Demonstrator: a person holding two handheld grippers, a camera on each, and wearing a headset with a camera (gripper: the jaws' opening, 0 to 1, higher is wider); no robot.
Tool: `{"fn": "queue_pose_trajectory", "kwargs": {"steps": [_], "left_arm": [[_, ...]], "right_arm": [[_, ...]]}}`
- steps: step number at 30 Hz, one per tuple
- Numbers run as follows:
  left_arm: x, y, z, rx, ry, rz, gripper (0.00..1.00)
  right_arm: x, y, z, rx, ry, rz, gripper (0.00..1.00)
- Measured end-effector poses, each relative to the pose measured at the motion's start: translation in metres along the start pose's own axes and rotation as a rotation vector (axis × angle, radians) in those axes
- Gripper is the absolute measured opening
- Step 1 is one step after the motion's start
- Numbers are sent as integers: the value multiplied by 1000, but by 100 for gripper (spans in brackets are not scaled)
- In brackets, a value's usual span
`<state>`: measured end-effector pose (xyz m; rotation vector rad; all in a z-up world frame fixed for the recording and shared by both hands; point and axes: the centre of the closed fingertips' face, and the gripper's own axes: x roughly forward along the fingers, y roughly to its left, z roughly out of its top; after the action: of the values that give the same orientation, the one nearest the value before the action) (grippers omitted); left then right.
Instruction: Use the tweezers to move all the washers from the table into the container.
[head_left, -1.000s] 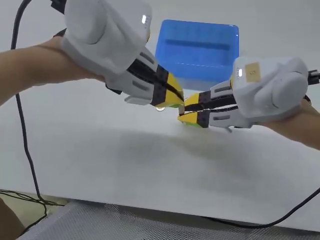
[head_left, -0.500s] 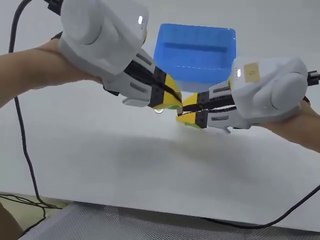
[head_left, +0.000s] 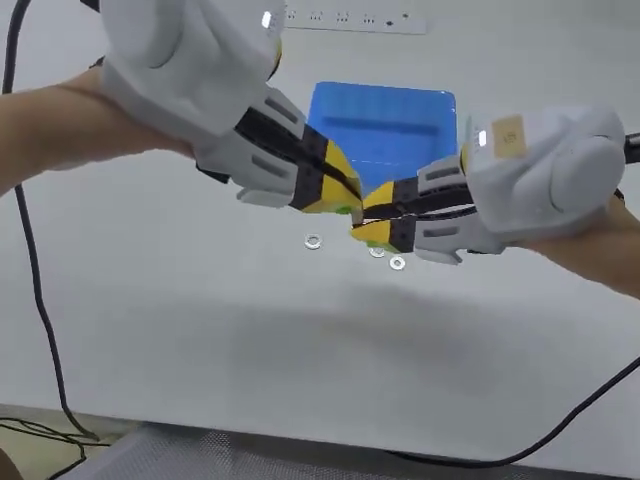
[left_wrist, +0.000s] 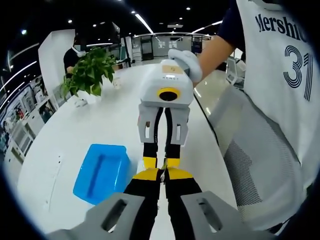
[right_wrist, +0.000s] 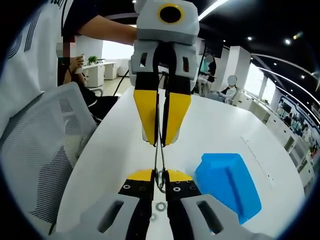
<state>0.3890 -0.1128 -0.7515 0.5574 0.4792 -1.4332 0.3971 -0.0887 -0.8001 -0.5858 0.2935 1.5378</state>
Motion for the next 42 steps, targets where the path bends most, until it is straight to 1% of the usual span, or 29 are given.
{"fn": "queue_pose_trajectory", "kwargs": {"steps": [6, 9, 12, 13, 14, 17, 23, 24, 26, 28, 34, 36, 37, 38, 41, 42], "left_arm": [[-13, 16, 14, 26, -3, 6, 7], [-18, 28, 23, 34, -13, 13, 7], [-20, 38, 28, 38, -25, 17, 7], [-19, 45, 27, 37, -31, 20, 7], [-19, 49, 28, 38, -35, 23, 8], [-18, 59, 30, 38, -45, 28, 8], [-12, 78, 28, 37, -55, 32, 8], [-11, 83, 27, 34, -56, 34, 8], [-9, 87, 25, 35, -57, 36, 8], [-6, 95, 20, 35, -58, 39, 8], [3, 113, 7, 24, -55, 49, 8], [7, 120, 0, 15, -50, 51, 8], [10, 124, -5, 5, -45, 50, 8], [11, 125, -6, 3, -44, 50, 8], [18, 133, -20, -26, -39, 44, 8], [19, 134, -23, -32, -41, 41, 8]], "right_arm": [[-9, -18, 14, -16, -15, -32, 9], [-14, -31, 21, -9, -31, -58, 9], [-18, -42, 24, -27, -24, -77, 9], [-19, -47, 24, -29, -24, -82, 9], [-20, -50, 24, -29, -26, -88, 9], [-22, -61, 23, -26, -24, -106, 9], [-20, -81, 14, -15, -17, -130, 9], [-19, -85, 12, -12, -15, -135, 9], [-16, -92, 8, -8, -11, -140, 9], [-13, -98, 3, -2, -8, -144, 9], [-2, -116, -13, 22, 1, -145, 9], [5, -122, -21, 36, 7, -141, 9], [9, -125, -26, 44, 13, -139, 9], [11, -126, -28, 46, 17, -139, 9], [21, -131, -41, 61, 36, -130, 9], [22, -132, -44, 63, 38, -128, 9]]}}
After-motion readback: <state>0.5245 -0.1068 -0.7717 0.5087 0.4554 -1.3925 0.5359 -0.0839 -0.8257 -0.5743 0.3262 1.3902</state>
